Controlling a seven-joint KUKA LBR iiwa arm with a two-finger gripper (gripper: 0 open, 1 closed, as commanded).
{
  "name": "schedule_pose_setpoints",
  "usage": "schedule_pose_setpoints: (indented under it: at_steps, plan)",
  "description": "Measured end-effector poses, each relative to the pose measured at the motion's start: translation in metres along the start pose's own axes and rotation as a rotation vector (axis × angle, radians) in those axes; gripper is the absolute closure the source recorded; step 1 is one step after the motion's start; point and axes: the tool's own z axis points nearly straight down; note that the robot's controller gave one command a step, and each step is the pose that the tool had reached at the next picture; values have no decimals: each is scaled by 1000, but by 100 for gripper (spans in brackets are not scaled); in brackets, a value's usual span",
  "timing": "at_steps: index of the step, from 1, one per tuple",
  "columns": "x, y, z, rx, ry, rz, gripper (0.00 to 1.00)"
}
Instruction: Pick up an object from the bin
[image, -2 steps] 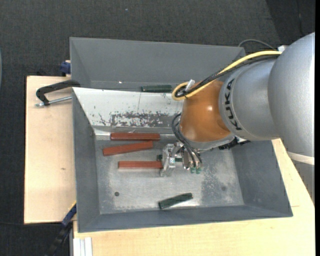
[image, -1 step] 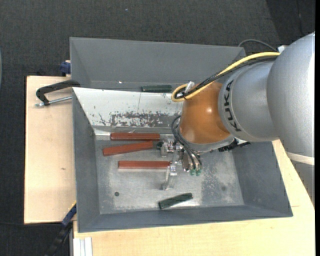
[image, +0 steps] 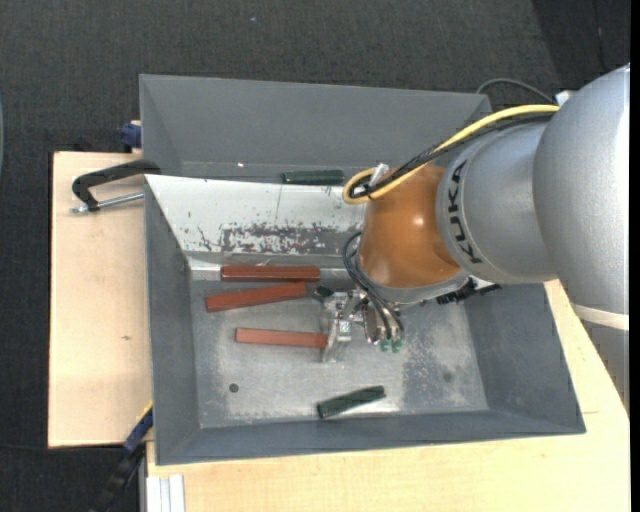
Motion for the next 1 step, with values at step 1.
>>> schedule_pose_setpoints:
  at_steps: [1]
  plan:
    - [0,0,0,0,0,0,100]
